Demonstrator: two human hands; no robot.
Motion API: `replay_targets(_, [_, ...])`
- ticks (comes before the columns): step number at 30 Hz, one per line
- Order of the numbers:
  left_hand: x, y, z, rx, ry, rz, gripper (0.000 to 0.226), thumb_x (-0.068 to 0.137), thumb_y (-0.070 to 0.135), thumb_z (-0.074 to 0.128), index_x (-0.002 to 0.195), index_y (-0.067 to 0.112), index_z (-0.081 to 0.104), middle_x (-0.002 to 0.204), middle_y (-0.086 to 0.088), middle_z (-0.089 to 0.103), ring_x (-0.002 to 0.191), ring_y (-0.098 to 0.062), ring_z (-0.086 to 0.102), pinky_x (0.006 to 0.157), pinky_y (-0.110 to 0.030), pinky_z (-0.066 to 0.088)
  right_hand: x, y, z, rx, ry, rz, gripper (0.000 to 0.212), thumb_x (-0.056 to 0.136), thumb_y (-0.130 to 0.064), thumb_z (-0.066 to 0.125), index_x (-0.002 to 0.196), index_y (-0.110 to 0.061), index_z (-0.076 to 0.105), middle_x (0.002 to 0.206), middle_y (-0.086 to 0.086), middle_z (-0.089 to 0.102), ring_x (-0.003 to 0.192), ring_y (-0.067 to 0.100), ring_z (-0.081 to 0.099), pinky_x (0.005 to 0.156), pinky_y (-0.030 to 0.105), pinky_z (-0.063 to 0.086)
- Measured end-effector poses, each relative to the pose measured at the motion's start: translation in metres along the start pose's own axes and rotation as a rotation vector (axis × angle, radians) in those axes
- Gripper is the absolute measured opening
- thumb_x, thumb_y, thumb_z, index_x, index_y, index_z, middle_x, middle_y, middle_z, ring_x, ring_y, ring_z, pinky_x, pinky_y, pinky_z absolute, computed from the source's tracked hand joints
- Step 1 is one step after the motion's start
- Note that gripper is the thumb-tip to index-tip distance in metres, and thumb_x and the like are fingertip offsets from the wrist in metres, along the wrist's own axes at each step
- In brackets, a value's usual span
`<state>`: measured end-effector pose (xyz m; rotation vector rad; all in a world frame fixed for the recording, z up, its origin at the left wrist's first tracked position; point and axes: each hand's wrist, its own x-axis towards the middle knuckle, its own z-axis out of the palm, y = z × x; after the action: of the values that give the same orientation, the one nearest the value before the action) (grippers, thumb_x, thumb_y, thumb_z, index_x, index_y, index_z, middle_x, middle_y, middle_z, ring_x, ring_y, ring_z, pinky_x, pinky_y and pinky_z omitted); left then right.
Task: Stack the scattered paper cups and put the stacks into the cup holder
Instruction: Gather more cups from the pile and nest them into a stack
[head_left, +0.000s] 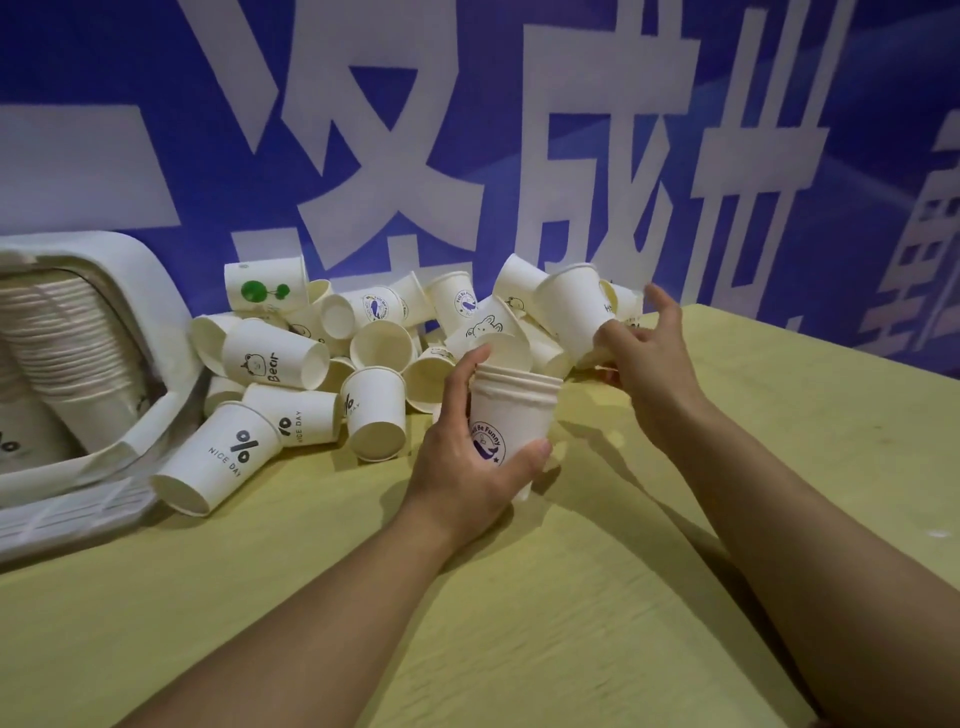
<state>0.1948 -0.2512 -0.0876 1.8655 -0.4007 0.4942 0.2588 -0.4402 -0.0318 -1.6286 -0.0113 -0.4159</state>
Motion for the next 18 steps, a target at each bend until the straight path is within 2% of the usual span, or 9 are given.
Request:
replay_targets(2, [0.0, 0.0, 0.0, -0.016, -0.031, 0.003, 0.095, 0.063, 0.052, 0.078, 0.139, 0.068, 0.024, 0.133, 0.009, 0.057, 0.109, -0.018, 0.064, 0.092, -0.048, 0.056, -0.014, -0.005, 0.004, 0.023, -0.119, -0.132, 0.084, 0.086, -0.016, 0.064, 0.149, -0.043, 0.017, 0.121, 0.005, 0.052, 0.101, 0.023, 0.062, 0.084, 0.039, 0.06])
replay_targets(5, [-0.002, 0.002, -0.002, -0.027, -0.08, -0.02, 0.106, 0.065, 0.051, 0.079, 0.143, 0.071, 0.01, 0.142, 0.006, 0.049, 0.109, -0.015, 0.064, 0.089, -0.045, 0.059, -0.032, -0.01, 0.009, -0.062, -0.332, -0.255, 0.091, 0.077, -0.024, 0.062, 0.147, -0.056, 0.013, 0.119, -0.005, 0.045, 0.1, 0.011, 0.06, 0.079, 0.026, 0.056])
replay_targets(8, [-0.004, 0.003, -0.002, 0.004, -0.114, -0.02, 0.106, 0.071, 0.05, 0.077, 0.138, 0.076, -0.001, 0.148, 0.01, 0.041, 0.117, -0.012, 0.058, 0.093, -0.044, 0.058, -0.039, -0.013, 0.009, -0.155, -0.425, -0.321, 0.086, 0.079, -0.024, 0.06, 0.148, -0.054, 0.018, 0.116, -0.006, 0.044, 0.093, -0.005, 0.058, 0.068, 0.012, 0.053])
replay_targets(9, [-0.004, 0.004, -0.002, 0.011, -0.119, -0.014, 0.105, 0.071, 0.052, 0.076, 0.136, 0.077, -0.002, 0.149, 0.012, 0.041, 0.12, -0.012, 0.057, 0.095, -0.045, 0.057, -0.039, -0.013, 0.008, -0.151, -0.431, -0.324, 0.082, 0.081, -0.023, 0.059, 0.147, -0.053, 0.022, 0.116, -0.004, 0.045, 0.093, -0.004, 0.058, 0.068, 0.01, 0.052])
replay_targets(12, [-0.004, 0.004, -0.001, 0.012, -0.089, 0.004, 0.106, 0.068, 0.054, 0.075, 0.139, 0.074, -0.002, 0.15, 0.012, 0.039, 0.122, -0.012, 0.055, 0.097, -0.046, 0.055, -0.038, -0.011, 0.006, -0.141, -0.405, -0.33, 0.067, 0.087, -0.023, 0.061, 0.142, -0.053, 0.035, 0.111, 0.001, 0.05, 0.099, 0.014, 0.058, 0.073, 0.015, 0.055])
replay_targets(14, [-0.004, 0.002, -0.001, -0.011, -0.041, 0.018, 0.11, 0.069, 0.051, 0.076, 0.144, 0.069, -0.002, 0.15, 0.011, 0.039, 0.123, -0.012, 0.055, 0.097, -0.048, 0.055, -0.037, -0.006, 0.005, -0.168, -0.41, -0.349, 0.055, 0.088, -0.029, 0.059, 0.136, -0.054, 0.046, 0.106, -0.003, 0.053, 0.099, 0.016, 0.058, 0.082, 0.027, 0.057])
replay_targets(16, [-0.003, 0.001, -0.001, -0.038, 0.03, 0.03, 0.113, 0.069, 0.05, 0.076, 0.148, 0.063, -0.003, 0.15, 0.017, 0.039, 0.124, -0.003, 0.054, 0.101, -0.044, 0.053, -0.037, -0.002, 0.006, -0.213, -0.443, -0.359, 0.045, 0.086, -0.037, 0.055, 0.127, -0.055, 0.057, 0.104, -0.011, 0.054, 0.099, 0.015, 0.056, 0.089, 0.034, 0.054])
replay_targets(18, [-0.002, 0.0, -0.002, -0.055, 0.077, 0.033, 0.113, 0.07, 0.047, 0.077, 0.151, 0.057, 0.0, 0.149, 0.027, 0.037, 0.123, 0.01, 0.049, 0.103, -0.035, 0.051, -0.038, -0.001, 0.007, -0.229, -0.478, -0.336, 0.04, 0.084, -0.039, 0.052, 0.121, -0.05, 0.063, 0.105, -0.014, 0.054, 0.104, 0.013, 0.054, 0.091, 0.033, 0.051])
